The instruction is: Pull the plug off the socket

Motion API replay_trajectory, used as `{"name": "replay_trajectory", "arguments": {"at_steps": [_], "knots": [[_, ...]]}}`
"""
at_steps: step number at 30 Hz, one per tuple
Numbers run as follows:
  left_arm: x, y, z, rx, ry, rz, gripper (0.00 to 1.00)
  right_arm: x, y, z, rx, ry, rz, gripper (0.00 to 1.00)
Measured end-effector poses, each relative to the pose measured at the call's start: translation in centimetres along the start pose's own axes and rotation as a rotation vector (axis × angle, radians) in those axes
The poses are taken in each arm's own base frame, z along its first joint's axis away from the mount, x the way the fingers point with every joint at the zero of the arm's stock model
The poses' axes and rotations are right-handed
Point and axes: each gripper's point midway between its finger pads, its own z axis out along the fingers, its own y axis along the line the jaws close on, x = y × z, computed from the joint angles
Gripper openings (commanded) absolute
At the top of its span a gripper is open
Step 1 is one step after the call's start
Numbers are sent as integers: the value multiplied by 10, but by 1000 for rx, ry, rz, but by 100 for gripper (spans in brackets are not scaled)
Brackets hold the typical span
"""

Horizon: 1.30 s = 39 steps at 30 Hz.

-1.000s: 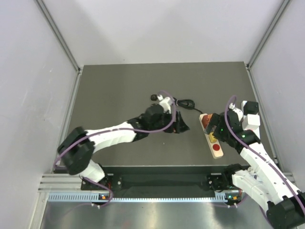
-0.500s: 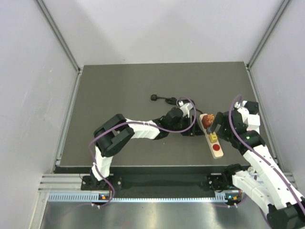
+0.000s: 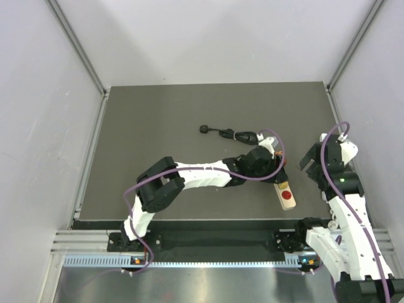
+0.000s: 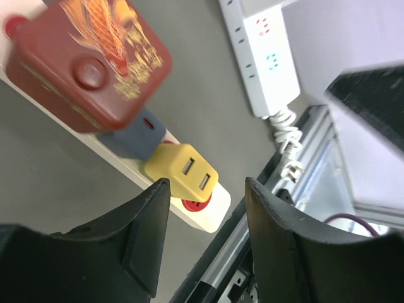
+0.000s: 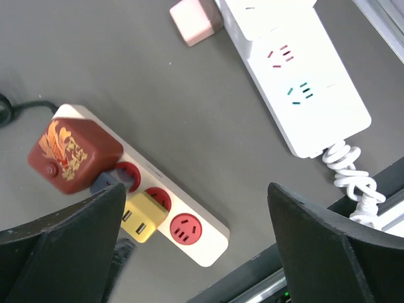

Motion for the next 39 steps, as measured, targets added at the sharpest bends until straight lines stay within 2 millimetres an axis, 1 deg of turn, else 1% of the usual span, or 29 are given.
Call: {"name": "replay_trajectory", "arguments": {"at_steps": [2,4,6,8,10,15,17,18,20,21,22,25,27,29,30,33,35,37,39], "knots": [[7,-1,3,-40,-2,15,56,-2,-1,1,-6,8,1,91],[13,3,4,-73,-3,31,55,2,2,2,-36,42,-18,93],[14,8,4,-102,-8,44,52,8,9,1,-76,77,-40,93],[11,15,3,-128,-16,59,51,12,13,-1,-109,98,-53,93],[3,24,2,-143,-24,58,47,16,19,-4,-150,115,-68,89],[-21,40,0,-133,-30,42,33,28,31,-11,-241,179,-103,88],[-32,43,-1,-126,-37,39,30,34,32,-11,-254,213,-117,84],[-38,42,-2,-119,-44,36,27,38,33,-11,-258,232,-125,83],[-52,34,-3,-86,-57,32,21,43,32,-12,-264,258,-144,79],[-57,31,-3,-70,-61,32,20,45,32,-13,-267,266,-151,75],[-65,26,-4,-51,-68,30,20,47,33,-14,-279,274,-161,68],[-85,8,0,21,-89,30,19,54,40,-18,-325,309,-190,66],[-94,0,6,64,-96,32,18,60,43,-18,-338,341,-214,66],[-95,-2,12,90,-88,31,18,66,46,-16,-339,374,-239,68],[-92,-1,16,98,-78,28,15,70,47,-15,-335,395,-255,68],[-76,10,27,92,-34,15,15,83,49,-9,-316,463,-299,68],[-68,18,32,81,-14,10,15,88,50,-7,-313,492,-317,65],[-63,22,34,81,0,3,15,91,50,-4,-303,508,-328,65],[-63,22,34,88,5,2,15,94,50,-1,-289,522,-340,65]]}}
